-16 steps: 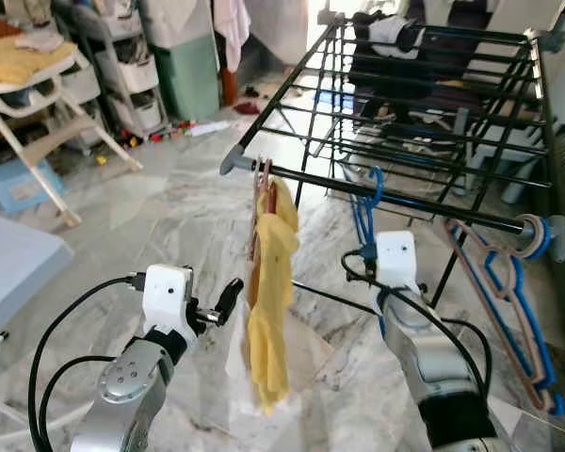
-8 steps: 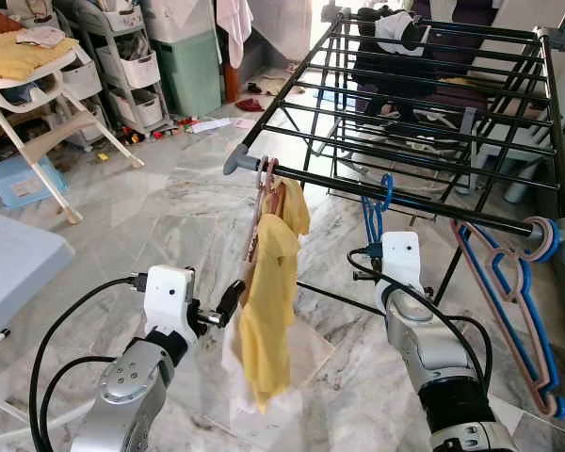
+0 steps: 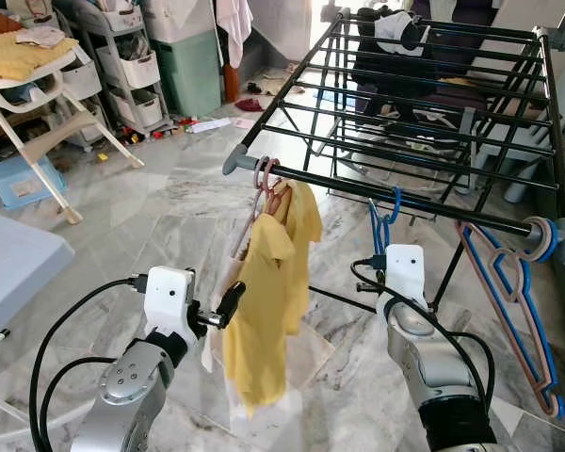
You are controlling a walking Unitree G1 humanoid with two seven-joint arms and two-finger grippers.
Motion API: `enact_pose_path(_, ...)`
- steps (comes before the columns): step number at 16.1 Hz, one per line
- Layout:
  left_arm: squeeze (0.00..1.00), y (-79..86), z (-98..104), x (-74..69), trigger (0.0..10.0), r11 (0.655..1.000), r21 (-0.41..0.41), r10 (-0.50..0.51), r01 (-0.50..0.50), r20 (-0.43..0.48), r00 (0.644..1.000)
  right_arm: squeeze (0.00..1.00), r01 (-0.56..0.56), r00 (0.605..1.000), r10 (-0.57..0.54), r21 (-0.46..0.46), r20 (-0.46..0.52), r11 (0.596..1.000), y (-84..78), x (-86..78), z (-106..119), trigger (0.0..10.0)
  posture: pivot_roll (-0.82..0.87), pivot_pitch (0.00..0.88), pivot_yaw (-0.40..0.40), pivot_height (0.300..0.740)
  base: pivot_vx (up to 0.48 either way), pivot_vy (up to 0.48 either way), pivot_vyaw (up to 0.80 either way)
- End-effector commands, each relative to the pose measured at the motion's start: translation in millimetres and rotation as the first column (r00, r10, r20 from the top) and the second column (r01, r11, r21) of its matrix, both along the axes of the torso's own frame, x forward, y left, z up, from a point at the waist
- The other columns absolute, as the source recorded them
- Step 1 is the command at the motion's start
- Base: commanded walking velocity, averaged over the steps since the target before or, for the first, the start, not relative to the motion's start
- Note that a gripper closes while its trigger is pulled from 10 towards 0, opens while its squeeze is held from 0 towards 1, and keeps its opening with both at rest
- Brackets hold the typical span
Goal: Hang hanger
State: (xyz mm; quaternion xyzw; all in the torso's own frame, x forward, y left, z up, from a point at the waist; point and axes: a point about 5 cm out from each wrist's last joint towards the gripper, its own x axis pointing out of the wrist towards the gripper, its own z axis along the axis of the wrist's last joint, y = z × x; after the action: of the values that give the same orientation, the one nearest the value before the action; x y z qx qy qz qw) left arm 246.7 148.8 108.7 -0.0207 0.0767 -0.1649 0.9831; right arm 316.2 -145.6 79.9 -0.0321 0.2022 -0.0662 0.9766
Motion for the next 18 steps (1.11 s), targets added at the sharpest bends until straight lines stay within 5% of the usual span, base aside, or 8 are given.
enact_pose_path(1,0.00,-1.4,2,-0.8,10.0,1.000,0.004,-0.018,0.018,0.001,1.000,0.00,0.016,1.000,-0.016,0.004,-0.022,1.000,-1.7,-3.3,-2,10.0,-0.01,0.039,0.010,0.740,0.000,0.000,0.00)
enact_pose_path(3,0.00,-1.5,1,-1.1,10.0,1.000,0.004,-0.018,0.018,-0.001,1.000,0.35,0.008,1.000,-0.008,0.018,-0.022,1.000,-0.1,-3.6,-3,10.0,0.00,0.039,0.010,0.740,0.000,0.000,0.00)
enact_pose_path(4,0.00,-1.6,1,-1.2,10.0,1.000,0.002,-0.018,0.018,-0.001,1.000,1.00,0.012,1.000,-0.011,0.021,-0.021,1.000,-0.1,-3.8,-3,10.0,0.00,0.039,0.007,0.740,0.000,0.000,0.00)
enact_pose_path(18,0.00,-2.1,1,-1.5,10.0,1.000,0.000,-0.005,0.005,-0.004,1.000,1.00,0.016,0.996,-0.016,-0.010,0.084,1.000,-8.1,-5.3,11,10.0,-0.01,0.043,0.003,0.740,0.000,0.000,0.00)
